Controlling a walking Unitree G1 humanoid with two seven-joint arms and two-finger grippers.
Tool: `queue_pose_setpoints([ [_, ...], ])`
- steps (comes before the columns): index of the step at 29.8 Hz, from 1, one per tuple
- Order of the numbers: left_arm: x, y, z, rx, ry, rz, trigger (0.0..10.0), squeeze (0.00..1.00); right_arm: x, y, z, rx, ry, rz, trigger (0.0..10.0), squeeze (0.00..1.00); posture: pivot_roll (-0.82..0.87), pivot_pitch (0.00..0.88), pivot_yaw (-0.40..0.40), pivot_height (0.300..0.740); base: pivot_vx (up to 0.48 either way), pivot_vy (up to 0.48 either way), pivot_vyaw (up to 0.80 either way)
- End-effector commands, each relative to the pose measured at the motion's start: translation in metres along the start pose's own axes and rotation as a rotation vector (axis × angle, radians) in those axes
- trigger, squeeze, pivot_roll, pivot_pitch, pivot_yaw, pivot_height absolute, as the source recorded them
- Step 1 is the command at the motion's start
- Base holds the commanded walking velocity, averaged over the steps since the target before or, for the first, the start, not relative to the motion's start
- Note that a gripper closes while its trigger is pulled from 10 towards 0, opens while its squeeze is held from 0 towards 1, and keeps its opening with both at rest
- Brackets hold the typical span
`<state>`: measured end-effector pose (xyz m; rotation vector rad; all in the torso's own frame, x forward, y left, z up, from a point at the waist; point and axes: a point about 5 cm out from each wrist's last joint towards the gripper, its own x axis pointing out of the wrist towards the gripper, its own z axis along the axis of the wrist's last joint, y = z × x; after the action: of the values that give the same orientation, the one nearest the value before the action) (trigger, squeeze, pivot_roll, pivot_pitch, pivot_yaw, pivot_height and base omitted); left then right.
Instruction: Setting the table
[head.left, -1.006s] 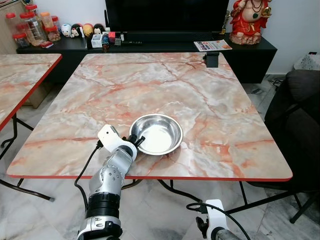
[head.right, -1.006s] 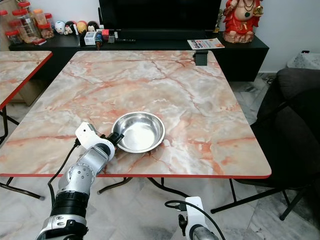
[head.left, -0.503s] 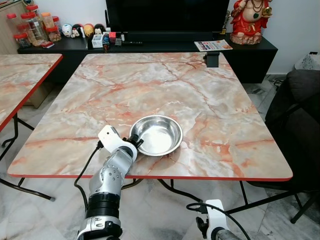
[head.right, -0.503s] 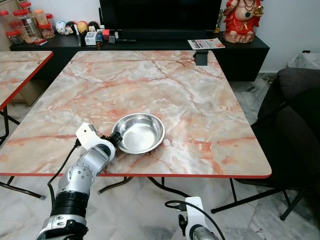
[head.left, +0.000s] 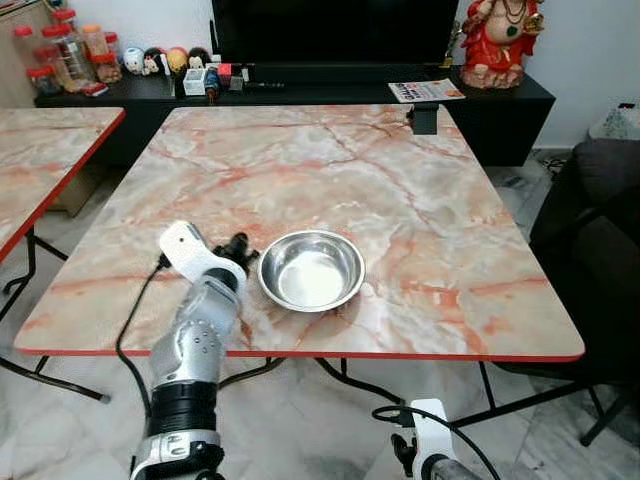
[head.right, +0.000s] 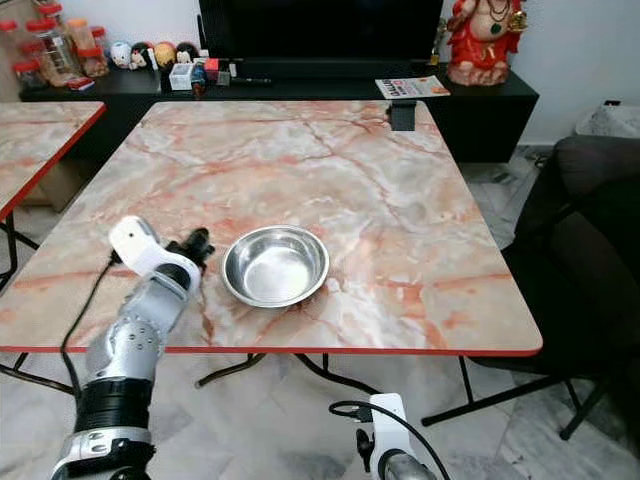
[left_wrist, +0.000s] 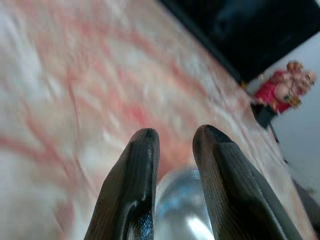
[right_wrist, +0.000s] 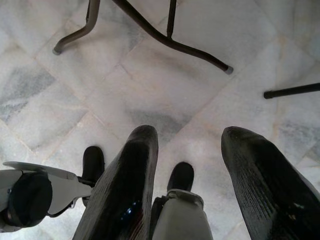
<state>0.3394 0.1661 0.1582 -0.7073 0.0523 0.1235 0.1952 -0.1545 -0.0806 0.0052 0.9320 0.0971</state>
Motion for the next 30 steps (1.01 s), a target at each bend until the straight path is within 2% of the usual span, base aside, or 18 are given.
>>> queue_pose_setpoints([
  [1,-0.004,0.014,0.022,0.081,-0.115,0.038,10.0,0.0,0.0,0.001,0.0,0.008,0.003,-0.003,10.0,0.0,0.07,0.0,0.008,0.74,0.0,0.0,0.0],
  [2,-0.005,0.022,0.032,0.134,-0.161,0.069,10.0,0.99,0.0,0.001,0.0,0.008,0.003,-0.003,10.0,0.0,0.07,0.0,0.008,0.74,0.0,0.0,0.0],
  [4,-0.005,0.025,0.035,0.156,-0.174,0.082,10.0,0.99,0.0,0.001,0.0,0.008,0.003,-0.003,10.0,0.0,0.07,0.0,0.007,0.74,0.0,0.0,0.0],
  [5,-0.009,0.038,0.049,0.284,-0.228,0.139,10.0,1.0,0.0,0.0,-0.001,0.008,0.004,-0.004,10.0,0.0,0.07,0.0,0.006,0.74,0.0,0.0,0.0],
  [6,-0.013,0.047,0.058,0.367,-0.26,0.175,10.0,1.0,0.0,0.0,-0.001,0.007,0.004,-0.004,10.0,0.0,0.08,0.0,0.005,0.74,0.0,0.0,0.0],
  [7,-0.013,0.047,0.058,0.367,-0.26,0.175,10.0,1.0,0.0,0.0,-0.001,0.007,0.004,-0.004,10.0,0.0,0.08,0.0,0.005,0.74,0.0,0.0,0.0],
  [8,-0.02,0.061,0.07,0.509,-0.3,0.239,10.0,1.0,0.0,0.0,-0.001,0.007,0.004,-0.005,10.0,0.0,0.08,0.0,0.004,0.74,0.0,0.0,0.0],
  [10,-0.026,0.074,0.078,0.601,-0.317,0.296,10.0,1.0,0.0,-0.001,-0.002,0.006,0.005,-0.006,10.0,0.0,0.08,0.0,0.004,0.74,0.0,0.0,0.0],
  [13,-0.05,0.116,0.095,0.804,-0.346,0.509,10.0,1.0,-0.001,-0.001,-0.003,0.004,0.006,-0.008,10.0,0.0,0.09,0.0,0.002,0.74,0.0,0.0,0.0],
  [16,-0.053,0.119,0.097,0.833,-0.351,0.529,10.0,1.0,-0.001,-0.001,-0.003,0.004,0.006,-0.008,10.0,0.0,0.09,0.0,0.002,0.74,0.0,0.0,0.0],
  [18,-0.064,0.146,0.092,0.898,-0.279,0.633,10.0,1.0,-0.001,-0.001,-0.003,0.002,0.007,-0.009,10.0,0.0,0.1,0.0,-0.001,0.74,0.0,0.0,0.0],
  [19,-0.064,0.146,0.092,0.898,-0.279,0.633,10.0,1.0,-0.001,-0.001,-0.003,0.002,0.007,-0.009,10.0,0.0,0.1,0.0,-0.001,0.74,0.0,0.0,0.0],
  [20,-0.068,0.157,0.088,0.918,-0.235,0.668,10.0,0.0,-0.001,-0.001,-0.003,0.001,0.007,-0.009,10.0,0.0,0.1,0.0,-0.005,0.74,0.0,0.0,0.0],
  [21,-0.068,0.157,0.088,0.918,-0.235,0.668,10.0,0.0,-0.001,-0.001,-0.003,0.001,0.007,-0.009,10.0,0.0,0.1,0.0,-0.005,0.74,0.0,0.0,0.0],
  [22,-0.078,0.181,0.076,0.938,-0.147,0.75,10.0,0.0,-0.001,-0.001,-0.003,-0.001,0.007,-0.008,10.0,0.0,0.1,0.0,-0.004,0.74,0.0,0.0,0.0],
  [23,-0.078,0.181,0.076,0.938,-0.147,0.75,10.0,0.0,-0.001,-0.001,-0.003,-0.001,0.007,-0.008,10.0,0.0,0.1,0.0,-0.004,0.74,0.0,0.0,0.0],
  [26,-0.108,0.231,0.045,0.972,0.047,0.92,10.0,0.0,0.0,-0.001,-0.002,0.0,0.006,-0.011,10.0,0.0,0.09,0.0,0.001,0.74,0.0,0.0,0.0],
  [30,-0.122,0.247,0.029,0.994,0.124,0.987,10.0,0.0,-0.001,-0.002,-0.003,0.003,0.007,-0.018,10.0,0.0,0.08,0.0,0.005,0.74,0.0,0.0,0.0],
])
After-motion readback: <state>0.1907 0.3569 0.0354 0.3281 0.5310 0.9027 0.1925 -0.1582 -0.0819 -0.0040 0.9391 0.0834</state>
